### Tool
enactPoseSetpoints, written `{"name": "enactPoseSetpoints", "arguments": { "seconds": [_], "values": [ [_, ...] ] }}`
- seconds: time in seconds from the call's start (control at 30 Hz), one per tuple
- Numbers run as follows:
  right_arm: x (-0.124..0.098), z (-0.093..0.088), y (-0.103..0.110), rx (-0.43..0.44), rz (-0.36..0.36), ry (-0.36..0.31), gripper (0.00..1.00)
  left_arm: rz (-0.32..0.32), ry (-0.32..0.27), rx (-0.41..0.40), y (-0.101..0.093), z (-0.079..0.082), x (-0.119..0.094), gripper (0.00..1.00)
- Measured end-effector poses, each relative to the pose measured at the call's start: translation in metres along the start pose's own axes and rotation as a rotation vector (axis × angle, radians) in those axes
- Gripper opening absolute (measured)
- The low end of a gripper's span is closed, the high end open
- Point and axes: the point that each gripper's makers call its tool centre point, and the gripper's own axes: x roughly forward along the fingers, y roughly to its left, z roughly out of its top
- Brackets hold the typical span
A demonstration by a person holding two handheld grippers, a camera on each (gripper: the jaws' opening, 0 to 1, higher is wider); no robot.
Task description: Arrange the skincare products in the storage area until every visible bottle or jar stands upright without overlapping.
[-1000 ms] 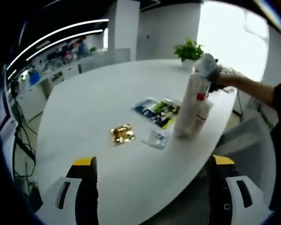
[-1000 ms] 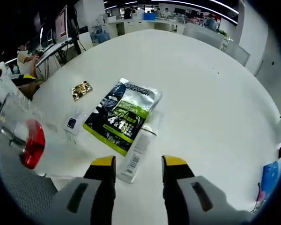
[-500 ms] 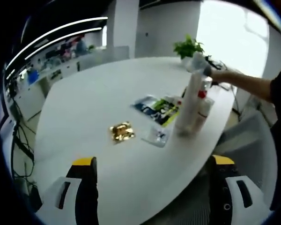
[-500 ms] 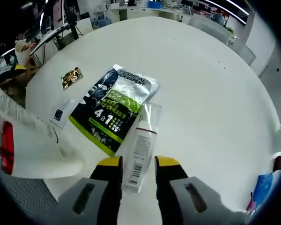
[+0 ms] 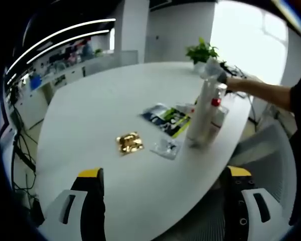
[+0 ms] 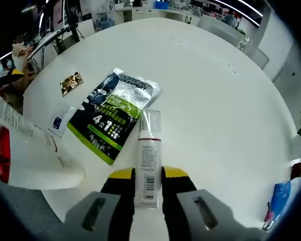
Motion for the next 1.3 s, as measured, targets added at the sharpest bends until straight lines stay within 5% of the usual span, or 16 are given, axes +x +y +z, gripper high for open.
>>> {"name": "enactPoseSetpoints", "arguments": {
  "seconds": [0.4, 0.77, 1.3],
  "values": [
    [-0.038, 0.003, 0.009, 0.000, -0.018, -0.103, 0.18, -0.019, -0.024, 0.015, -0.011, 0.005, -0.001, 0.97],
    [-0.101, 0.026, 0.005, 0.048, -0.074, -0.328, 0.18, -0.032, -0.051, 0.034, -0.022, 0.011, -0.005, 0.97],
    [-0.173, 0.039, 0.045, 0.052, -0.051, -0.533, 0.18, -0.049, -0.082, 0.082, -0.034, 0.025, -0.005, 0.97]
  ]
}}
